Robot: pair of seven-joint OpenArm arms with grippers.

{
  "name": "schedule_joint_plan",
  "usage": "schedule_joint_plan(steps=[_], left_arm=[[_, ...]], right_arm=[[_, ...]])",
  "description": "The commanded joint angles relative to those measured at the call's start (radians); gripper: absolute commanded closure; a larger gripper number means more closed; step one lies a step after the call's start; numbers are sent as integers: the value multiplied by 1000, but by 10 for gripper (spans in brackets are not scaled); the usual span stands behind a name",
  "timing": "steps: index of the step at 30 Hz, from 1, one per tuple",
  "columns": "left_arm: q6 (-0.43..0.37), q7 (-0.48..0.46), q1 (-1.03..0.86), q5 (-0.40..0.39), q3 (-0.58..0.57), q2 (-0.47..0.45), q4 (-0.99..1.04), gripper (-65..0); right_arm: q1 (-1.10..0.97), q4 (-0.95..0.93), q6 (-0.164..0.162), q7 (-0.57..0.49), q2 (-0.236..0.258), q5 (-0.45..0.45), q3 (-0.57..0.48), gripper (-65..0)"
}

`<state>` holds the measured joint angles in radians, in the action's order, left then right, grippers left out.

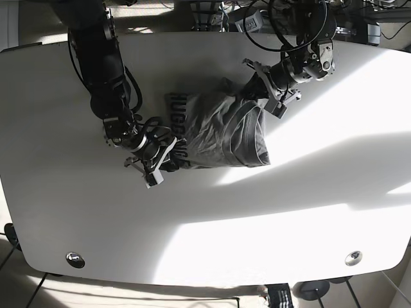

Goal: Fold the T-shirt properly
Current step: 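Grasp the grey bundle with both grippers and lift it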

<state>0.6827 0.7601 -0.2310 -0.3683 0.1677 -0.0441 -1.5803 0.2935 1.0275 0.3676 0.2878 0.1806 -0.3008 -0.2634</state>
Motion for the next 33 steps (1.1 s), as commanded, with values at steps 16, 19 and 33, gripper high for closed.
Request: schedule_joint_plan(steps=[16,19,33], left_arm=[[-22,31,600,47,-41,-116,524,-36],[-24,31,657,45,-79,-113,562,-36],[-154,-11,597,47,-165,-133,71,-174]], right_arm=[[-322,376,6,11,92,-8,68,-24],[-400,439,3,11,87,-10,69,-24],[-534,681,5,86,32,-10,62,-24]])
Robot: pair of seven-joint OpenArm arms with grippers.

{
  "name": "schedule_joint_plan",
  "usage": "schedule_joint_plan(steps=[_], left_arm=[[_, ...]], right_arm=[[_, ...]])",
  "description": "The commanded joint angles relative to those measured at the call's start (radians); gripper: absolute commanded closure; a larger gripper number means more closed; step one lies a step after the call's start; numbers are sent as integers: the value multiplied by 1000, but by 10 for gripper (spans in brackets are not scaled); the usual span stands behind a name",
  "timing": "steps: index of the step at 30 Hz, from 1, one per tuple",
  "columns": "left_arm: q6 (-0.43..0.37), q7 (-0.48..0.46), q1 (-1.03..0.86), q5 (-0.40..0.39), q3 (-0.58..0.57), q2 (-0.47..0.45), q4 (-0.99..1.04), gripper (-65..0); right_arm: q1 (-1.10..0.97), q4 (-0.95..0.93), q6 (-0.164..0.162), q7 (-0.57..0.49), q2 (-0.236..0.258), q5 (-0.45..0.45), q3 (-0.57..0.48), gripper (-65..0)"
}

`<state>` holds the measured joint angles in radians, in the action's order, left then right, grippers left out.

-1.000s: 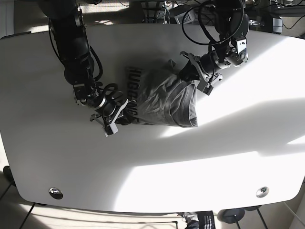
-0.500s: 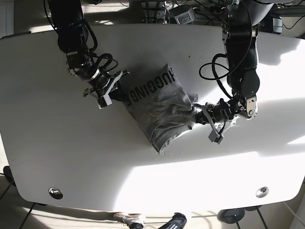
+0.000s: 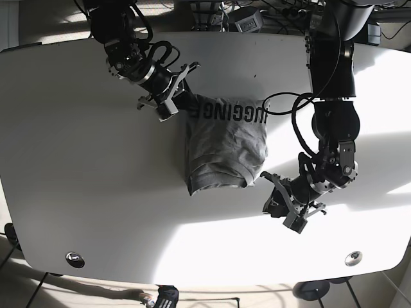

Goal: Fold the T-shirt properly
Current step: 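Grasp the grey bundle with both grippers and lift it, then carry the grey bundle with the left gripper to the table edge and release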

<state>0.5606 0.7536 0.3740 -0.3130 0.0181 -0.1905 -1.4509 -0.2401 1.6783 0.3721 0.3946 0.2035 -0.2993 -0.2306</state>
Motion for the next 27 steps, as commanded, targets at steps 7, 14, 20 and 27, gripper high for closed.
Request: schedule_joint_plan(steps=[7,14,20,27], left_arm=[[-517,-12,-151,97,-266,96,-251,-439],[-623,-211,-289,254,-429,167,-149,-522],[-597,-251,-335,263,-344,128,57,-519],[-253,-245,-382,263,0,-66,88,-518]], right_arm=[[-9,41,1,-21,11,-11,164,-24],[0,41,1,-19,11,-13,253,-24],[2,44,1,-19,11,-13,277,-24],[0,82,1,-19,11,-13,277,-24]])
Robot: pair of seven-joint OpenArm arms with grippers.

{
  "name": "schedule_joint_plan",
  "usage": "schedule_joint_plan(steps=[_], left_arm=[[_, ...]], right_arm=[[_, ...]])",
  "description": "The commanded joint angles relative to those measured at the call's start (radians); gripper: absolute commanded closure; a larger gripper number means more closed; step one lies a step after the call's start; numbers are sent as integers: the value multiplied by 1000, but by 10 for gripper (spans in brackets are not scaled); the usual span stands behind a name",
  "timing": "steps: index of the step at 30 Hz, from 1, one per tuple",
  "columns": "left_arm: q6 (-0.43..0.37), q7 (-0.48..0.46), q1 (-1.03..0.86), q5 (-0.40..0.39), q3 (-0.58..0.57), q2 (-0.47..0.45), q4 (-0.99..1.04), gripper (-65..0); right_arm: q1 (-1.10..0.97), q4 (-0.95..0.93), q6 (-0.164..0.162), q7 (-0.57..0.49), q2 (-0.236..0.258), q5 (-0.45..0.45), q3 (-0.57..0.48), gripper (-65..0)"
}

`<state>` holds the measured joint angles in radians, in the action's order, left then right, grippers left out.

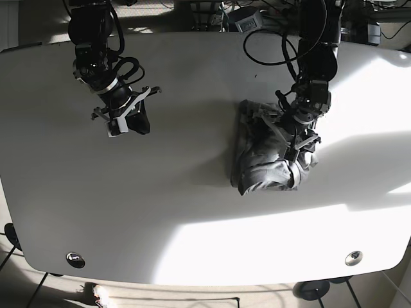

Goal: Fold the T-shirt properly
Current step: 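Carry the grey bundle with the left gripper to the table edge and release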

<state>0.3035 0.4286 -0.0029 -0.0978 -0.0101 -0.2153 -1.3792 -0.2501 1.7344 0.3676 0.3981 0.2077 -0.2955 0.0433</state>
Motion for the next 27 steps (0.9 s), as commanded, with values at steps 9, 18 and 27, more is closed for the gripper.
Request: schedule_joint_plan(steps=[9,18,27], left_arm=[[271,71,2,46,266,-407,289,-518],[334,-169,44,46,289,-631,567,-518],[337,-227,-61,-69,359,-677,475,-518]], right_arm=[[16,28,3,-23,5,-17,5,-24],[15,28,3,-23,3,-15,5,-24],[-4,63,-3,-24,6,-6,5,-24]])
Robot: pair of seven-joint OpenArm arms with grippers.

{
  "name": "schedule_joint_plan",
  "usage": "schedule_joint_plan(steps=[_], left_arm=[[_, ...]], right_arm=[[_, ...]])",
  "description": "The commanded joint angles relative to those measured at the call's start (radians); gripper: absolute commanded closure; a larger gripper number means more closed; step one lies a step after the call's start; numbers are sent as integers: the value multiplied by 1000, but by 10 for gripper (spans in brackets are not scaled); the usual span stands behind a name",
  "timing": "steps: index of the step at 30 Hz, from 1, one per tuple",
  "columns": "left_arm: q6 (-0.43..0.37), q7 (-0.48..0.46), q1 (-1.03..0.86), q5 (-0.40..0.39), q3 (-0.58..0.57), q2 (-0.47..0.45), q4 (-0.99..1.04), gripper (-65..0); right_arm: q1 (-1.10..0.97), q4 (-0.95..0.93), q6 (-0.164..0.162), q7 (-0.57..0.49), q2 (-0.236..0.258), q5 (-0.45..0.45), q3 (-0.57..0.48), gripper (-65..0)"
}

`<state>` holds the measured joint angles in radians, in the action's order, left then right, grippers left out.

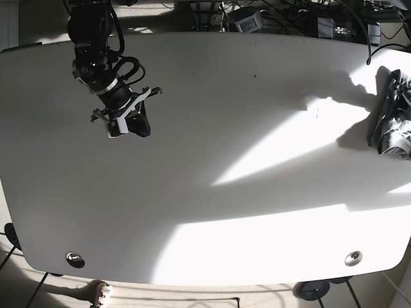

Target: Fold the T-shirt properly

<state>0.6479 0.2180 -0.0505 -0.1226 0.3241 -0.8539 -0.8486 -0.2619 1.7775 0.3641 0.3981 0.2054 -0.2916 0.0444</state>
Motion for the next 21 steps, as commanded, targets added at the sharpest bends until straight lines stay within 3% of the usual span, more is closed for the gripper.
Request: schedule_joint_plan(steps=[1,3,5,10,13,18,21], left_arm=[[-7,-13,-44,-101,40,-34,-117,-519],[-15,-13,-53,-160,37,-15,-179,-521],[-17,-19,-51,-157,36,54,-209,-521],[-17,-21,-51,-16,8,273,-441,-518],[-26,-21,-51,61,11,428,-552,-517],[-182,-21,-127,84,-3,617,-713,-517],[-293,-22,-191,84,-55,698,-756,-517]], right_arm=[[6,12,0,-28,9,-10,4,-24],[2,11,-1,-31,9,-10,5,-24],[-18,11,-1,-32,-2,-10,42,-24],[-53,11,2,-35,-27,-8,150,-24],[-103,11,2,-118,-19,-7,180,-24],[-195,9,0,-313,-17,160,199,-24],[-253,-23,-1,-426,-17,170,200,-24]])
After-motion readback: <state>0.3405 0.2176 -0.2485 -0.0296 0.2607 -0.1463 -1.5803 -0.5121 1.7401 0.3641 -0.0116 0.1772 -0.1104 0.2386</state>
